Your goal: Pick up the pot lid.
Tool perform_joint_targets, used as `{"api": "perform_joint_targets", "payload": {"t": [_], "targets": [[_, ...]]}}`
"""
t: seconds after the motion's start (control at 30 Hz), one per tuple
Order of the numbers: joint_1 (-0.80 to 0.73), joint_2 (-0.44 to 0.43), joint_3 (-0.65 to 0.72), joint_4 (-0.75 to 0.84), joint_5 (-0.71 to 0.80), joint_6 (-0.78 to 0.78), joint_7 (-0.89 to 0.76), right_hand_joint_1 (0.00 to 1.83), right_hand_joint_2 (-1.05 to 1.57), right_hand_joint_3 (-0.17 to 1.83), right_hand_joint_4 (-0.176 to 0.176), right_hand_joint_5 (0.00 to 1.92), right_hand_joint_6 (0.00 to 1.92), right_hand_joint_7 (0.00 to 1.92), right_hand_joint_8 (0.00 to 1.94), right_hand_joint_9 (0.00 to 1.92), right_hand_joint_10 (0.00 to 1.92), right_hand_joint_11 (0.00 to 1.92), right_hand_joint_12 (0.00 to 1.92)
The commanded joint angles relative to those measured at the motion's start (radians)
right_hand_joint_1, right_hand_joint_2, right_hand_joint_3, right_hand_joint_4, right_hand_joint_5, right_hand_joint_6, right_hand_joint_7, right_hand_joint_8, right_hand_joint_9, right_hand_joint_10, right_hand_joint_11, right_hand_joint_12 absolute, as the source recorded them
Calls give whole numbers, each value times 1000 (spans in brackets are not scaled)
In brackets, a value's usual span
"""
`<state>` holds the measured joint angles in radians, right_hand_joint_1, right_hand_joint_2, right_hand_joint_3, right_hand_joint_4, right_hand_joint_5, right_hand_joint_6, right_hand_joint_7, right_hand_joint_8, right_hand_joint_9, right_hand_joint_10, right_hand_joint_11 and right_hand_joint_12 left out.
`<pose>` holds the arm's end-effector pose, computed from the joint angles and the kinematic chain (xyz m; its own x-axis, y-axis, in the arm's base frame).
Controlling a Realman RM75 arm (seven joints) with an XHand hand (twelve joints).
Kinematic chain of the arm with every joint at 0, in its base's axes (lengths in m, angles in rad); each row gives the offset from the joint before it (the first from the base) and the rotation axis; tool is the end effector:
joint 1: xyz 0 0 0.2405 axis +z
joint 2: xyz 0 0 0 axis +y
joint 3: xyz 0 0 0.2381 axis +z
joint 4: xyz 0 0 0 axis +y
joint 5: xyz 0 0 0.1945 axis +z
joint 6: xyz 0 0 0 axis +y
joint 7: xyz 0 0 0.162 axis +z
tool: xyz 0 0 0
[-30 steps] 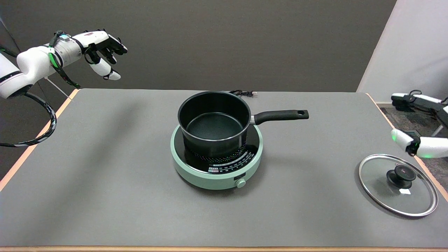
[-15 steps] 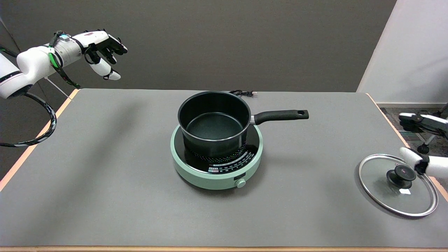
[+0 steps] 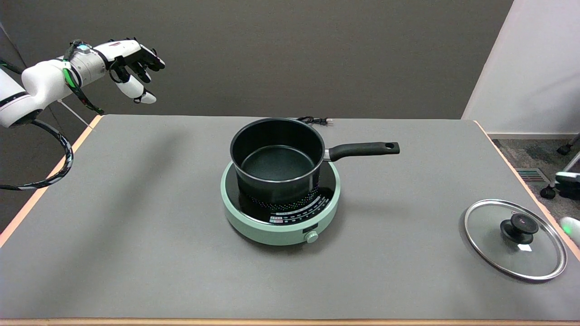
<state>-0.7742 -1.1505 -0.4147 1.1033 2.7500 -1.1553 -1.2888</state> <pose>-0.1992 -0.0432 0.5602 0.7781 0.2357 0.5823 -0.6204 0.1427 0.7712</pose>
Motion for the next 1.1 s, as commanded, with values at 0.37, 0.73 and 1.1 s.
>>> {"api": "perform_joint_targets", "payload": {"t": [0.37, 0.73, 1.1], "targets": [[-14, 116, -88, -283, 3, -283, -51, 794, 561, 904, -55, 511, 233, 606, 239, 578, 452, 359, 924], [5, 141, -111, -295, -11, -152, -270, 823, 540, 930, -59, 533, 238, 619, 236, 553, 476, 323, 831], [30, 161, -133, -240, -8, -148, -345, 869, 528, 959, -41, 551, 249, 612, 229, 529, 451, 308, 785]]}}
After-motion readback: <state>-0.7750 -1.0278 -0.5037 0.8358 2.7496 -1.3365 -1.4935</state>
